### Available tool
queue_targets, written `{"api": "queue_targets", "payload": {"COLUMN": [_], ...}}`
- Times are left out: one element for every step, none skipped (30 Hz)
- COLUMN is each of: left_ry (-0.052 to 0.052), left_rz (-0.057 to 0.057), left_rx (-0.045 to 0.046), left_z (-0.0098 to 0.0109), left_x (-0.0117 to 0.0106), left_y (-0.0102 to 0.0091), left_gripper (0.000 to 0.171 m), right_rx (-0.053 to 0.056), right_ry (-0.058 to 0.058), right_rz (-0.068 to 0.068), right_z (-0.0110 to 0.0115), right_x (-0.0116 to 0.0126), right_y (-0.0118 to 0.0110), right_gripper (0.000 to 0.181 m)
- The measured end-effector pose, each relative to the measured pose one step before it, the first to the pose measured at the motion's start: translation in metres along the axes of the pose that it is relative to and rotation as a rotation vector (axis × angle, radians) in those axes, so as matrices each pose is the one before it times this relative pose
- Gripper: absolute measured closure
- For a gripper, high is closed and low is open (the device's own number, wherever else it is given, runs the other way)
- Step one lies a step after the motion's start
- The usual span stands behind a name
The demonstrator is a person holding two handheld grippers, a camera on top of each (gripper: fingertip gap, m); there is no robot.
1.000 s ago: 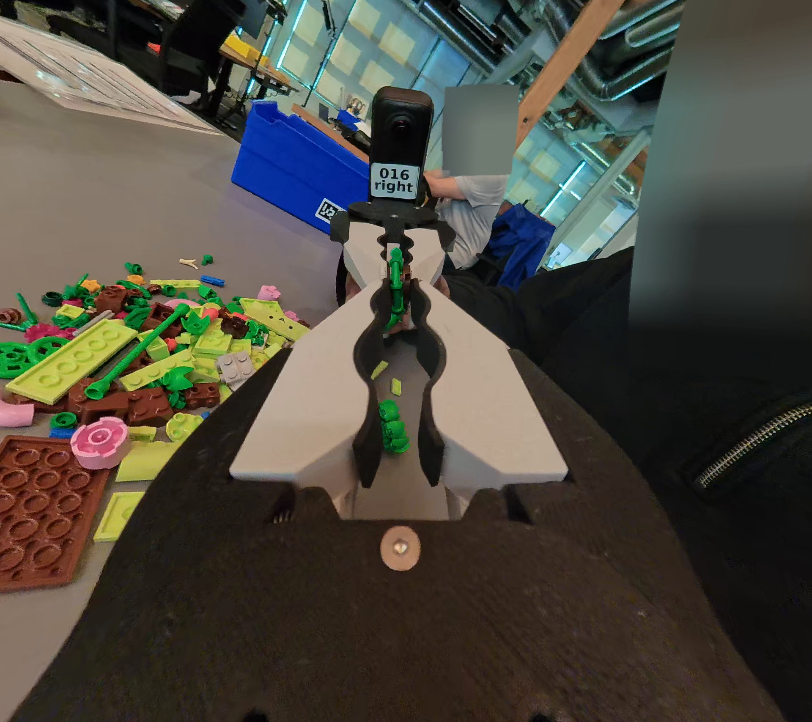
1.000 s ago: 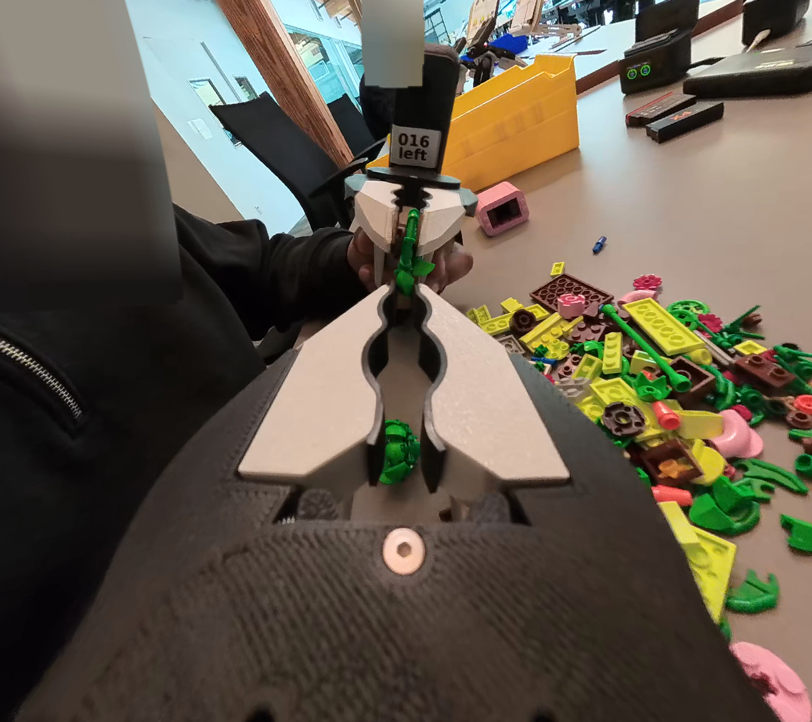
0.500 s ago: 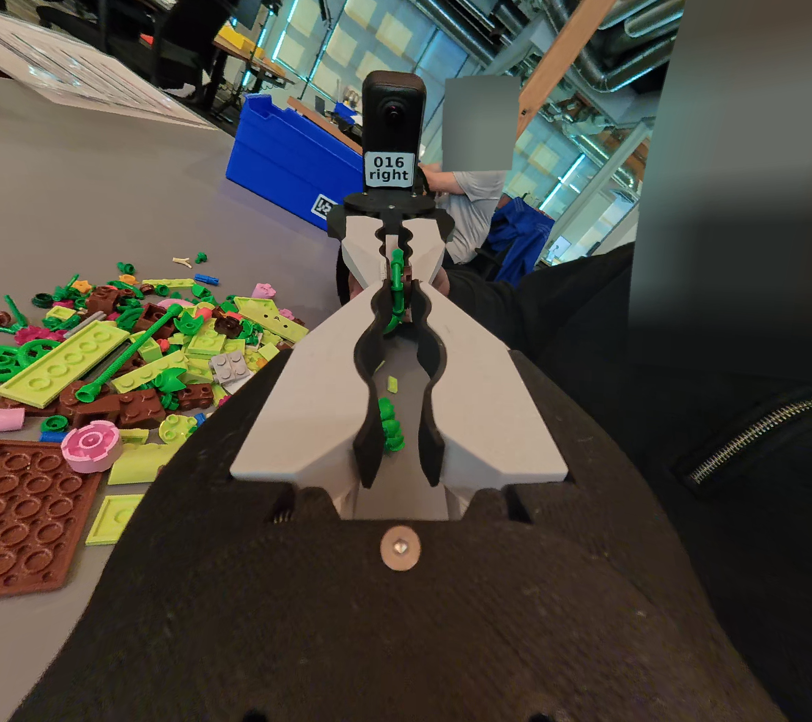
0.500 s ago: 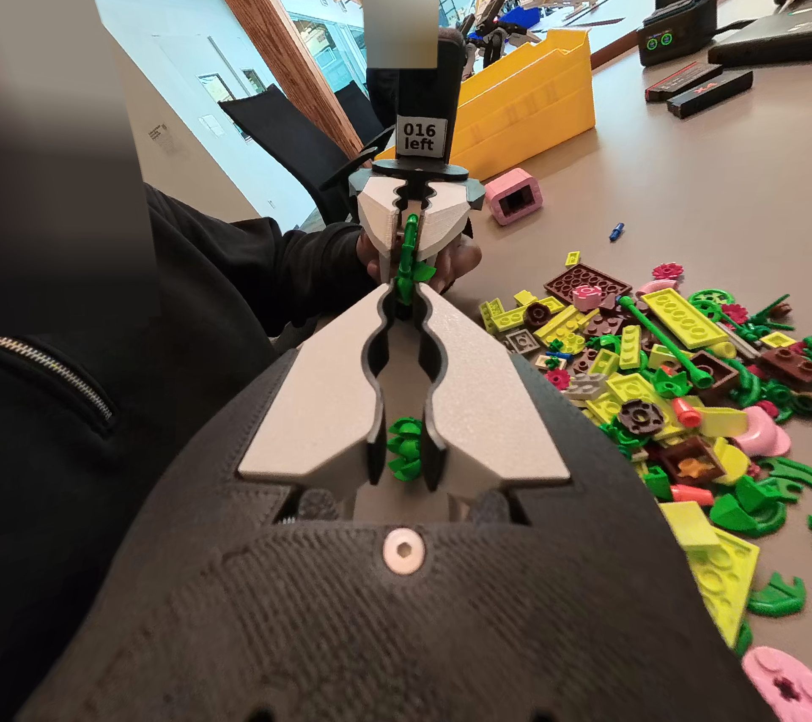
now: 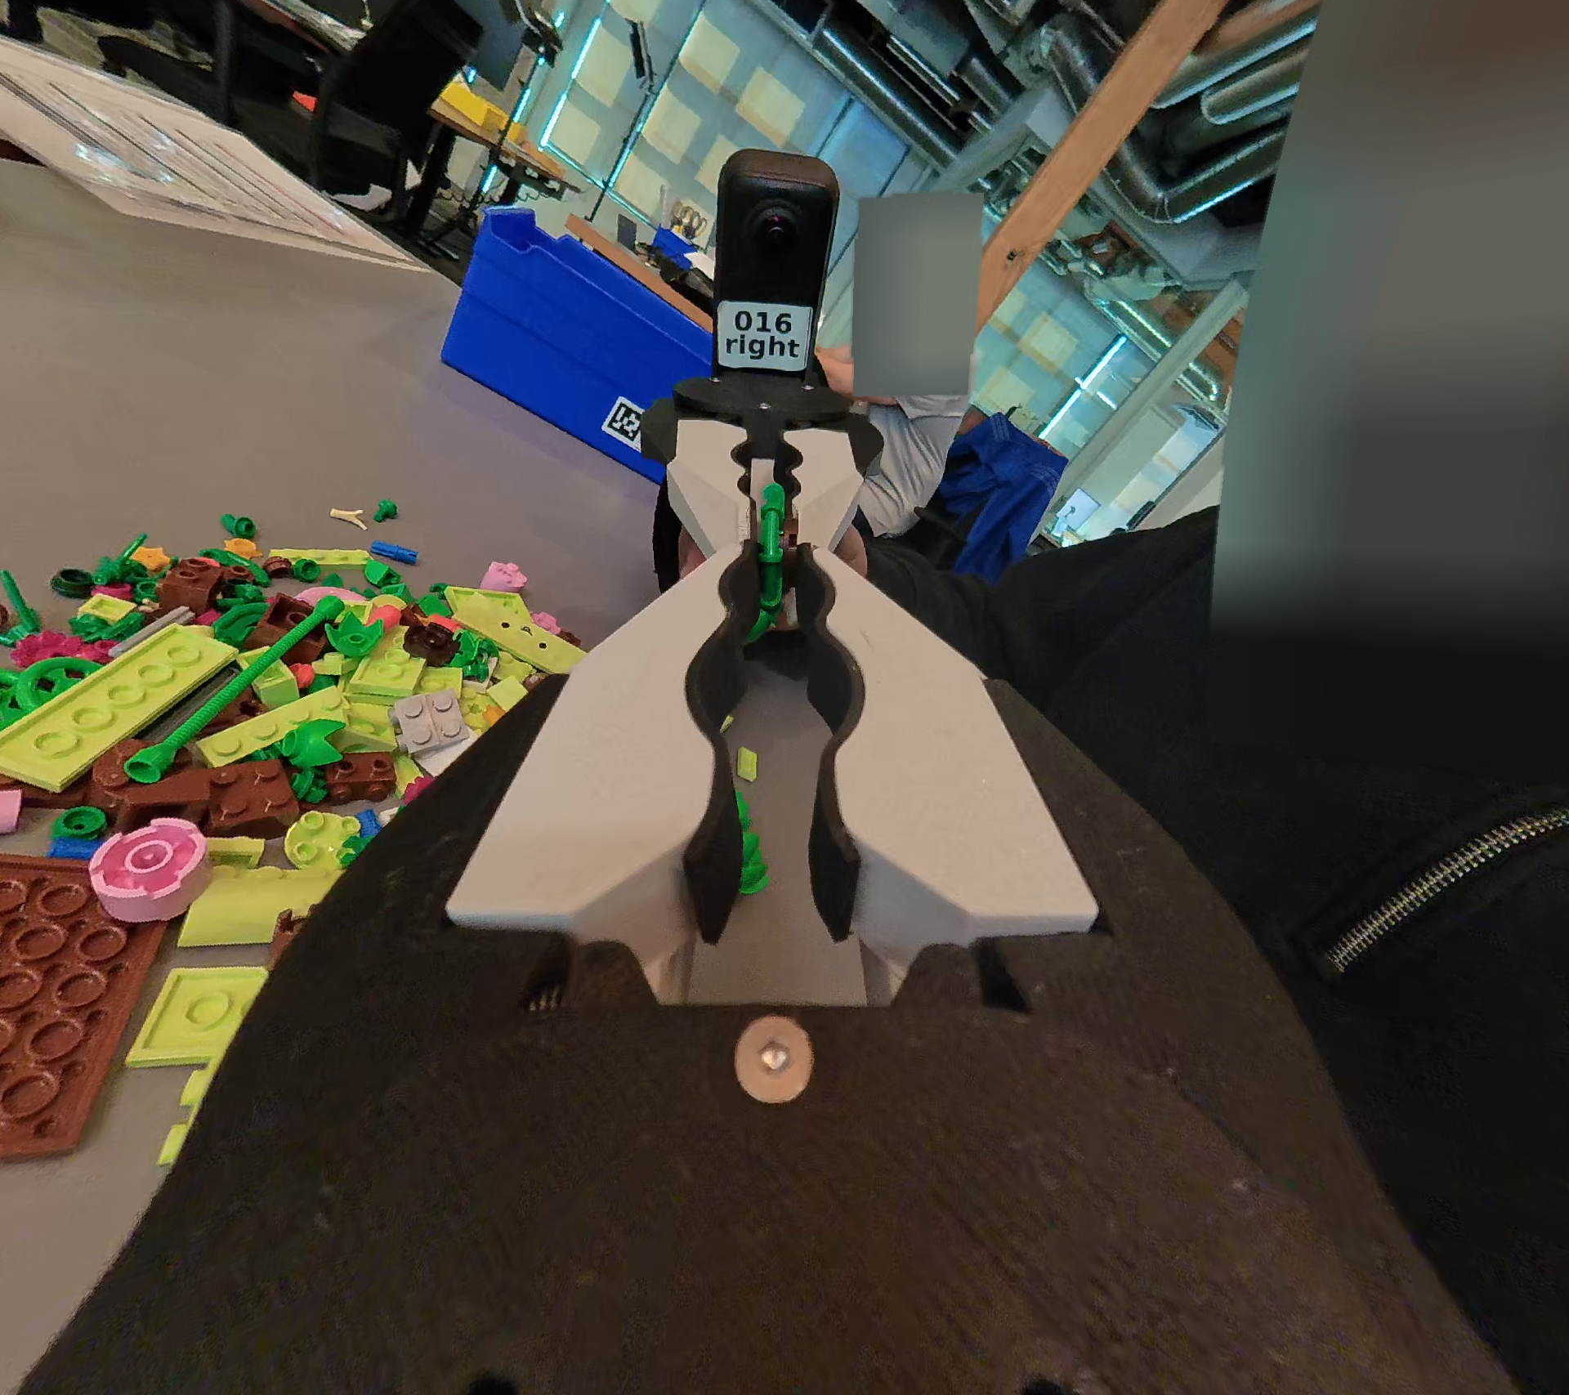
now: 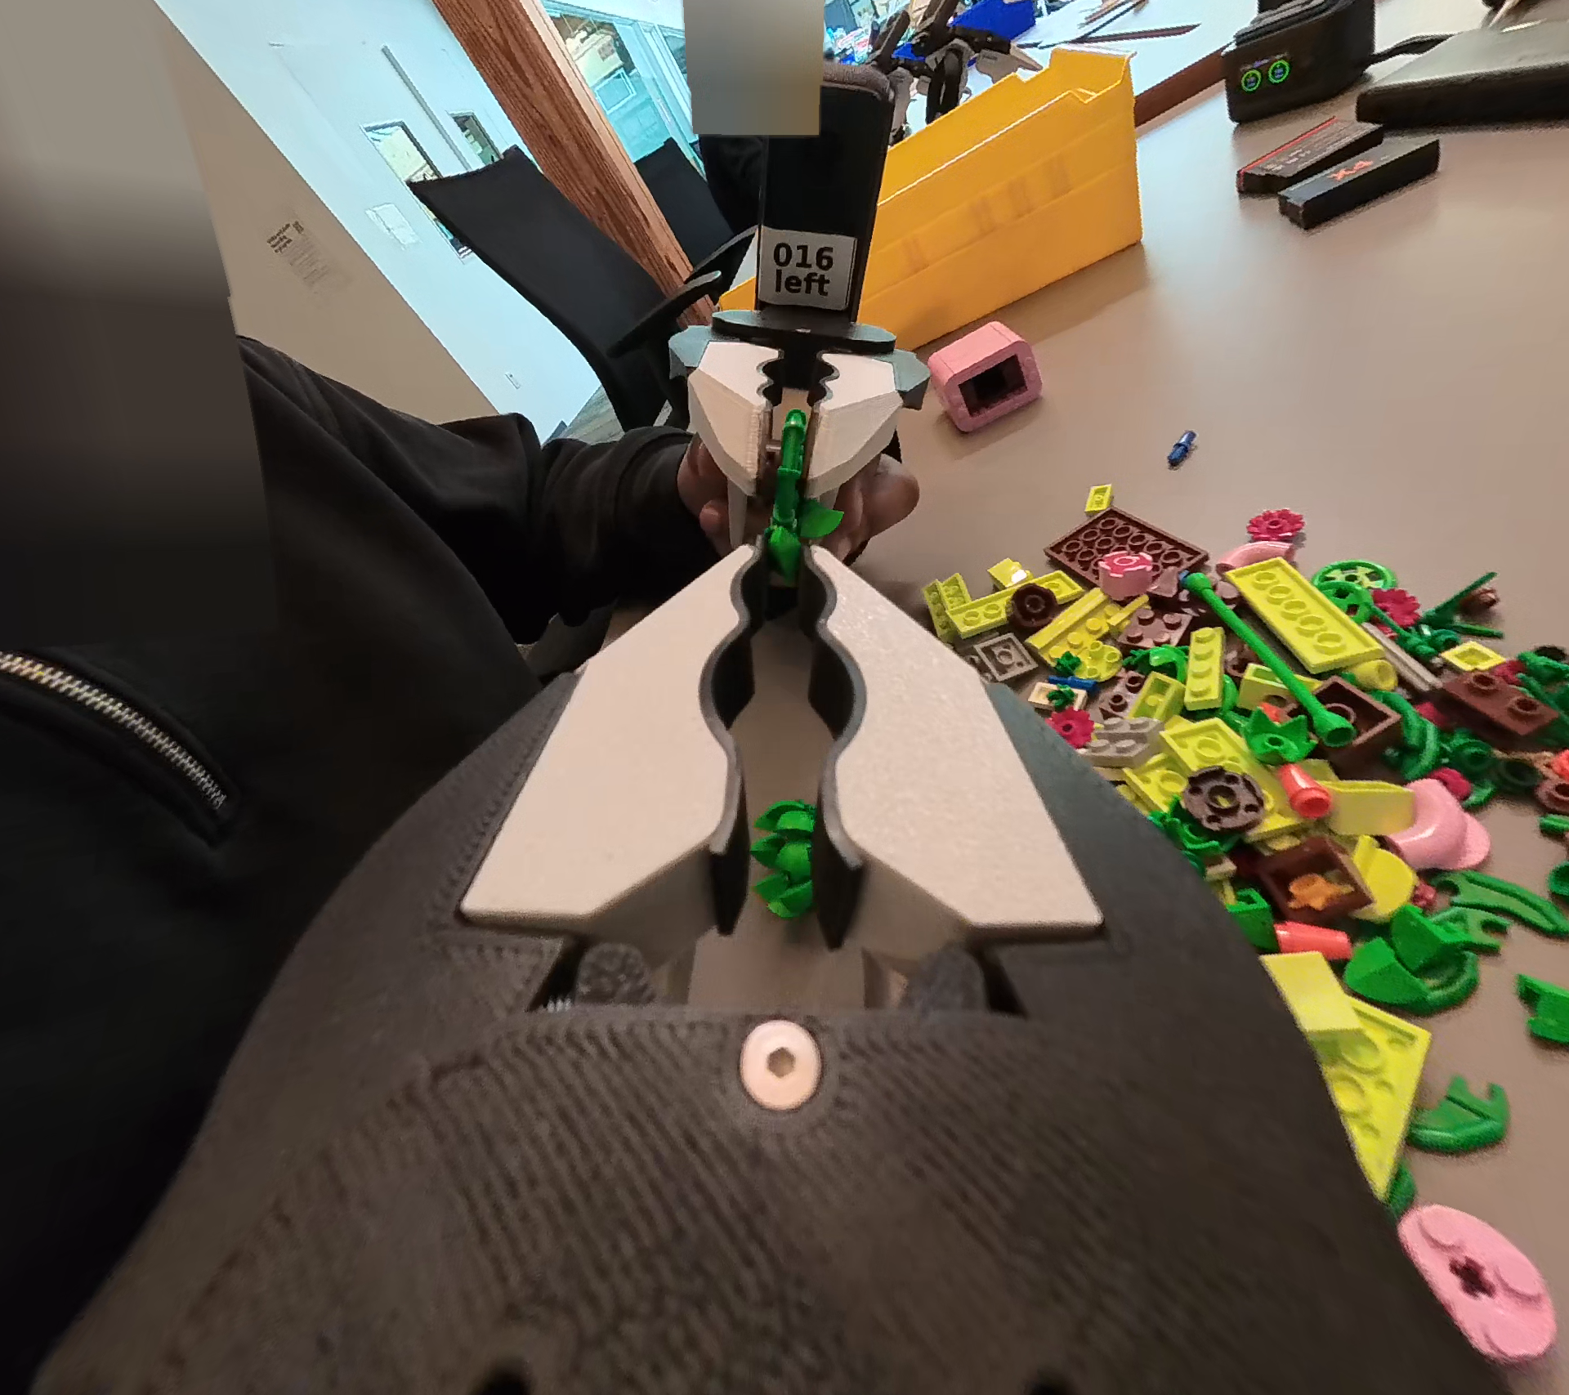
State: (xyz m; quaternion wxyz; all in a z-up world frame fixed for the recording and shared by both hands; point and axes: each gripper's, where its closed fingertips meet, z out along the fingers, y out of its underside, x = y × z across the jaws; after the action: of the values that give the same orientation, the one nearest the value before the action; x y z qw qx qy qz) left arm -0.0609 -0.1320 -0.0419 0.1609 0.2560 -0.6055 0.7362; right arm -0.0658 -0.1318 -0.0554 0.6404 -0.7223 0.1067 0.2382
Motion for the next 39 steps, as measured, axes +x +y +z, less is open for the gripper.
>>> {"api": "queue_targets", "payload": {"left_ry": [0.0090,0.0086,-0.0100,-0.0405,-0.0355,-0.0231,-0.0325,-0.0138,0.0140,0.0161,0.0165,0.0203,-0.0123,-0.0296,-0.0257,-0.0343,-0.0151,0.0036,-0.0071,-0.0027,0.0107,-0.0002,-0.0054,0.0035,-0.0036,-0.0066,-0.0001,0.0055,0.0031,0.0089,0.0011,-0.0081,-0.0011,0.0068,0.0103,0.0111,0.0047,-0.0019,-0.0004], "left_rz": [-0.0074,-0.0528,-0.0299,0.0333,0.0521,0.0522,0.0598,0.0455,0.0183,0.0047,0.0128,0.0123,0.0176,0.0356,0.0439,0.0355,0.0218,0.0168,0.0074,0.0043,0.0034,-0.0015,-0.0015,0.0015,-0.0007,0.0036,0.0123,0.0172,0.0144,0.0167,0.0144,0.0111,0.0113,0.0095,0.0073,0.0099,0.0157,0.0197,0.0223], "left_rx": [0.05140,0.12271,0.10381,0.05932,0.01353,-0.02676,-0.02805,-0.04087,-0.07139,-0.08573,-0.08183,-0.10458,-0.12057,-0.11107,-0.08745,-0.06779,-0.04150,-0.01950,-0.01179,-0.00525,-0.00488,-0.00266,0.00206,0.00410,0.00825,0.01270,0.02051,0.02732,0.02496,0.01826,0.01041,0.00152,0.00031,0.00770,0.01348,0.01658,0.01430,0.00489,-0.00279], "left_z": [-0.00440,-0.01352,-0.01608,-0.01390,-0.00832,-0.00282,0.00038,0.00293,0.00574,0.00781,0.00869,0.00959,0.01003,0.00953,0.00828,0.00623,0.00378,0.00171,0.00058,-0.00014,-0.00043,-0.00022,-0.00032,-0.00045,-0.00066,-0.00084,-0.00120,-0.00136,-0.00100,-0.00049,0.00008,0.00040,0.00051,0.00020,0.00000,-0.00013,-0.00020,-0.00009,0.00013], "left_x": [0.00126,-0.00112,-0.00364,-0.00514,-0.00361,-0.00119,-0.00147,0.00150,0.00433,0.00382,0.00389,0.00397,-0.00090,-0.00239,-0.00072,-0.00186,0.00061,0.00256,0.00018,0.00018,0.00172,-0.00031,-0.00121,0.00016,-0.00095,-0.00115,0.00025,0.00173,0.00154,0.00261,0.00154,-0.00011,0.00080,0.00197,0.00241,0.00258,0.00192,0.00100,0.00145], "left_y": [-0.00895,-0.02423,-0.02501,-0.01901,-0.01128,-0.00275,0.00117,0.00615,0.01253,0.01572,0.01676,0.02023,0.02206,0.01998,0.01543,0.01103,0.00554,0.00254,0.00177,0.00087,0.00112,0.00051,-0.00044,-0.00058,-0.00120,-0.00200,-0.00324,-0.00412,-0.00382,-0.00306,-0.00163,-0.00039,-0.00033,-0.00128,-0.00213,-0.00251,-0.00225,-0.00078,0.00026], "left_gripper": [0.166,0.167,0.167,0.167,0.167,0.167,0.167,0.167,0.167,0.167,0.167,0.167,0.166,0.166,0.166,0.166,0.166,0.166,0.166,0.166,0.162,0.156,0.154,0.154,0.154,0.154,0.154,0.154,0.155,0.155,0.155,0.156,0.155,0.156,0.156,0.157,0.157,0.158,0.159], "right_rx": [-0.0088,-0.0222,0.0001,0.0312,0.0409,0.0288,0.0155,0.0093,0.0080,0.0071,0.0055,0.0024,-0.0010,-0.0082,-0.0167,-0.0209,-0.0240,-0.0295,-0.0326,-0.0333,-0.0350,-0.0368,-0.0372,-0.0359,-0.0326,-0.0268,-0.0207,-0.0131,-0.0041,0.0011,0.0040,0.0092,0.0120,0.0088,0.0028,-0.0014,-0.0024,-0.0023,-0.0025], "right_ry": [0.0113,0.0375,0.0413,0.0169,0.0009,0.0007,0.0054,0.0057,-0.0011,-0.0042,-0.0078,-0.0090,-0.0013,0.0035,0.0040,0.0095,0.0138,0.0114,0.0121,0.0157,0.0138,0.0132,0.0163,0.0141,0.0107,0.0082,0.0015,-0.0024,-0.0021,-0.0033,-0.0021,0.0005,-0.0004,-0.0005,0.0038,0.0017,-0.0047,-0.0085,-0.0159], "right_rz": [-0.0043,-0.0108,-0.0107,0.0133,0.0229,0.0134,-0.0008,-0.0074,-0.0068,-0.0038,-0.0024,-0.0016,-0.0042,-0.0074,-0.0111,-0.0171,-0.0225,-0.0268,-0.0302,-0.0341,-0.0392,-0.0447,-0.0469,-0.0442,-0.0387,-0.0315,-0.0254,-0.0207,-0.0182,-0.0178,-0.0187,-0.0204,-0.0227,-0.0234,-0.0215,-0.0179,-0.0097,0.0026,0.0120], "right_z": [-0.00118,-0.00423,-0.00752,-0.00896,-0.00795,-0.00566,-0.00324,-0.00147,0.00012,0.00106,0.00136,0.00153,0.00141,0.00141,0.00152,0.00186,0.00216,0.00238,0.00264,0.00271,0.00290,0.00286,0.00287,0.00293,0.00297,0.00289,0.00247,0.00219,0.00161,0.00104,0.00067,0.00006,-0.00036,-0.00044,-0.00048,-0.00022,0.00001,0.00044,0.00065], "right_x": [0.00183,0.00684,0.00931,0.00738,0.00538,0.00404,0.00271,0.00099,-0.00090,-0.00150,-0.00213,-0.00215,-0.00078,0.00002,-0.00001,0.00047,0.00076,-0.00003,-0.00024,0.00007,-0.00064,-0.00097,-0.00065,-0.00107,-0.00160,-0.00183,-0.00257,-0.00288,-0.00255,-0.00268,-0.00236,-0.00210,-0.00209,-0.00202,-0.00113,-0.00112,-0.00161,-0.00161,-0.00211], "right_y": [0.00095,0.00338,0.00037,-0.00523,-0.00793,-0.00625,-0.00343,-0.00160,-0.00078,-0.00049,-0.00016,0.00018,0.00082,0.00198,0.00320,0.00380,0.00427,0.00490,0.00512,0.00525,0.00543,0.00549,0.00550,0.00531,0.00461,0.00365,0.00261,0.00128,-0.00009,-0.00100,-0.00152,-0.00231,-0.00272,-0.00232,-0.00136,-0.00070,-0.00017,0.00013,0.00030], "right_gripper": [0.178,0.178,0.177,0.178,0.178,0.178,0.178,0.178,0.178,0.178,0.177,0.177,0.177,0.177,0.177,0.178,0.178,0.177,0.177,0.177,0.178,0.177,0.178,0.178,0.177,0.177,0.177,0.177,0.177,0.177,0.177,0.177,0.177,0.177,0.177,0.177,0.177,0.178,0.178]}}
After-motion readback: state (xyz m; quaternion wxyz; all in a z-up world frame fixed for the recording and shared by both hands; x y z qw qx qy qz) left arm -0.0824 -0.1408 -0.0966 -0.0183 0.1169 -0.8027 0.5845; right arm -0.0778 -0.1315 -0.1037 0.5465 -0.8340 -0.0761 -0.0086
